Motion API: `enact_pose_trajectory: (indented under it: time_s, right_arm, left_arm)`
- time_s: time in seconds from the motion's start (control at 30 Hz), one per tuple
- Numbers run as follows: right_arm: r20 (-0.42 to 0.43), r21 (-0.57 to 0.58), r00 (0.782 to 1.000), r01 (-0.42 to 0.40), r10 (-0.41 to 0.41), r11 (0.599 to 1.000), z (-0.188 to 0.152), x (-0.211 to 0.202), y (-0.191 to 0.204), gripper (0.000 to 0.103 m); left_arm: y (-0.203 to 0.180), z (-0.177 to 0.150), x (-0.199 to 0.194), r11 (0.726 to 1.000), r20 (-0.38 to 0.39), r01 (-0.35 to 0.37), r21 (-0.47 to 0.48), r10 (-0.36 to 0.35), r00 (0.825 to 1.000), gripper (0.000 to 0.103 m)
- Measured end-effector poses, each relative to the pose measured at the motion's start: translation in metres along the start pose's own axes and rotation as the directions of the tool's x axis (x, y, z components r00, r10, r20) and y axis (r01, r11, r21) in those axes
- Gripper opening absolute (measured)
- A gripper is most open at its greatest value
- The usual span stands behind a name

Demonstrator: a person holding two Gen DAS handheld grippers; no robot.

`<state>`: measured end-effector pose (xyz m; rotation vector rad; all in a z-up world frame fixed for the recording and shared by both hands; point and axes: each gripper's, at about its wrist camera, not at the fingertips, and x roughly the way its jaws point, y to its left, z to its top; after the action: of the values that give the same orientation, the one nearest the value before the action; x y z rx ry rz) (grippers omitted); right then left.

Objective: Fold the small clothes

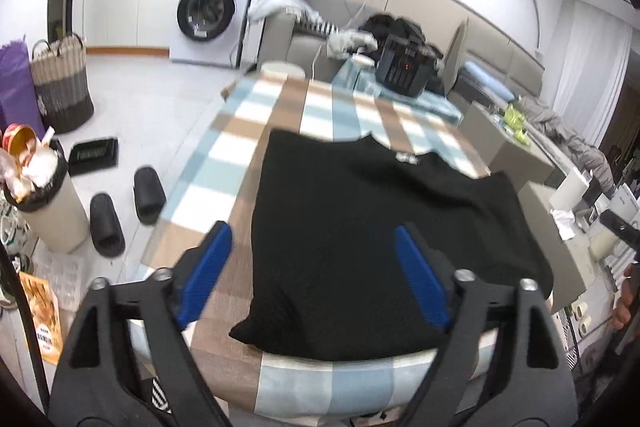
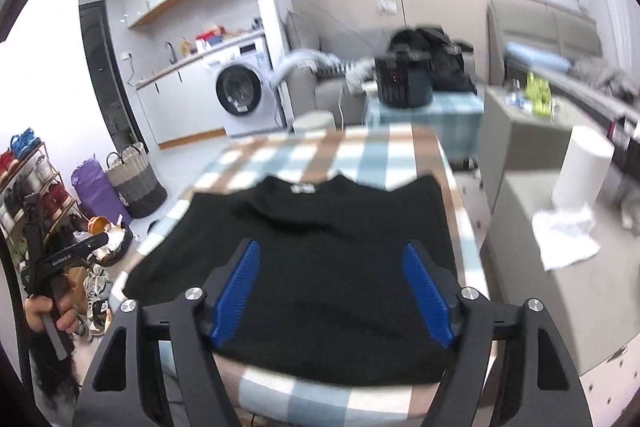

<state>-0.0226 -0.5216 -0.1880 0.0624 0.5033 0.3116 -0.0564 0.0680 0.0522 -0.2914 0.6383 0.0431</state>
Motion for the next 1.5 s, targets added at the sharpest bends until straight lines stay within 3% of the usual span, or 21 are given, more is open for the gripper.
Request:
enact_pose_trajectory:
  time_s: [0.1, 0.23, 0.3, 0.5, 0.73, 1.0, 1.2, 1.5]
  right_arm:
    - [0.046, -0.011, 0.999, -0.005, 0.006, 1.0, 0.016, -0.021, 0.01, 0.087]
    - [0.074, -0.034, 0.997, 0.006, -0.003, 0.999, 0.033, -0.028, 0.017, 0.089]
    - [0.077, -0.046, 0.997, 0.01, -0.006, 0.999, 0.037, -0.026, 0.021, 0.091]
    - [0.046, -0.043, 0.999, 0.017, -0.015, 0.999, 0.038, 0.003, 0.018, 0.091]
    - [-0.063, 0.032, 0.997, 0.042, -0.04, 0.999, 0.034, 0.072, -0.009, 0.091]
    - [-0.199, 0.079, 0.979, 0.067, -0.05, 0.995, 0.04, 0.174, -0.021, 0.09]
    - [-0.316, 0.081, 0.947, 0.079, -0.049, 0.994, 0.038, 0.255, -0.017, 0.089]
    - [-0.446, 0.023, 0.888, 0.137, -0.112, 0.99, 0.02, 0.343, -0.029, 0.085]
  left_arm:
    - [-0.004, 0.01, -0.017, 1.0, 0.034, -0.021, -0.001, 0.021, 0.999, 0.088]
    - [-0.006, 0.019, -0.026, 1.0, 0.041, -0.011, -0.004, 0.011, 0.999, 0.09]
    - [-0.007, 0.023, -0.027, 1.0, 0.043, -0.023, 0.0, 0.023, 0.999, 0.097]
    - [-0.009, 0.036, -0.006, 1.0, 0.035, -0.031, 0.003, 0.03, 0.999, 0.102]
    - [-0.012, 0.055, 0.065, 0.999, -0.038, -0.038, 0.021, 0.039, 0.999, 0.102]
    - [-0.016, 0.081, 0.159, 0.999, -0.107, -0.029, 0.044, 0.033, 0.994, 0.102]
    - [-0.008, 0.085, 0.216, 0.999, -0.179, -0.017, 0.027, 0.021, 0.984, 0.102]
    - [0.009, 0.069, 0.257, 1.0, -0.239, -0.027, 0.012, 0.029, 0.971, 0.102]
